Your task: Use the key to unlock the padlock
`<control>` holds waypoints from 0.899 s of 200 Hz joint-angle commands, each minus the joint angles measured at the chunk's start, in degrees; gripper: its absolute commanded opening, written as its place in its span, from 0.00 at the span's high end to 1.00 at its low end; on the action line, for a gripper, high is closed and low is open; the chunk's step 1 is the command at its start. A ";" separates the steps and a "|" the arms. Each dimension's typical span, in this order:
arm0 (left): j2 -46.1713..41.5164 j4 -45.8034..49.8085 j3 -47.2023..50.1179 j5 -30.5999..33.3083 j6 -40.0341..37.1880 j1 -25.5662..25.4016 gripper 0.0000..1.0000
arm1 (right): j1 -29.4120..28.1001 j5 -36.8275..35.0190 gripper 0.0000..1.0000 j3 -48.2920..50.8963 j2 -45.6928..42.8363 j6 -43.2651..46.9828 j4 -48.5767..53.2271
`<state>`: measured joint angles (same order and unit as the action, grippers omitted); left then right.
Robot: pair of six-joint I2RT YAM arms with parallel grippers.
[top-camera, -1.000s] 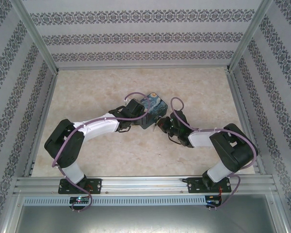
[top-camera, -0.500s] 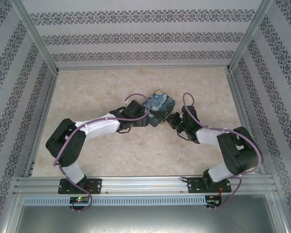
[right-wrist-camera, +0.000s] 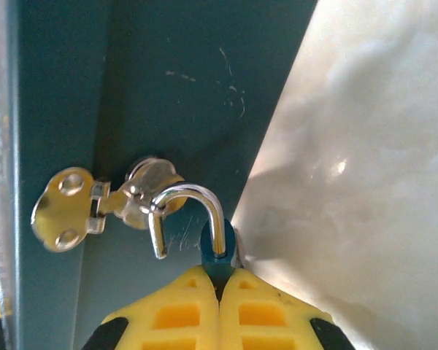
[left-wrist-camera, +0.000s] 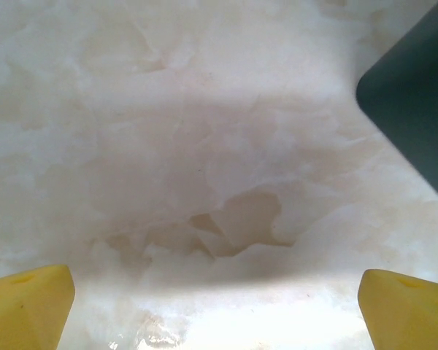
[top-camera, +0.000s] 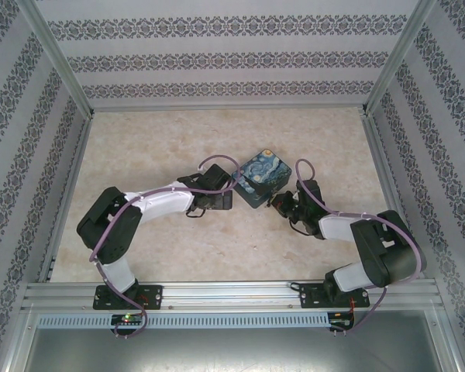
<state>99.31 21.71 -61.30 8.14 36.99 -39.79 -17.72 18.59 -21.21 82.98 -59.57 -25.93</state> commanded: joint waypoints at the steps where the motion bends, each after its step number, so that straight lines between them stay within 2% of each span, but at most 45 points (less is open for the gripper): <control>1: -3.02 2.44 -1.43 -0.07 -0.74 -0.46 0.00 | 0.64 0.81 1.00 2.95 -1.68 2.16 -0.55; 39: -1.79 3.61 -6.50 -1.68 -2.03 -1.49 0.00 | 1.67 1.09 1.00 3.88 -2.90 3.29 -0.14; 92: 5.94 5.98 -18.01 -0.43 -3.79 -4.39 0.00 | 2.88 1.36 1.00 4.78 -3.36 3.31 -0.33; 180: 18.05 16.35 -31.06 9.47 -8.45 -8.93 0.00 | 5.15 3.20 1.00 4.56 -4.44 3.69 0.09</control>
<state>114.69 30.57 -89.25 12.25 31.64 -47.22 -13.85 20.75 -17.34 79.64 -56.97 -26.92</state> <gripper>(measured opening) 0.997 0.058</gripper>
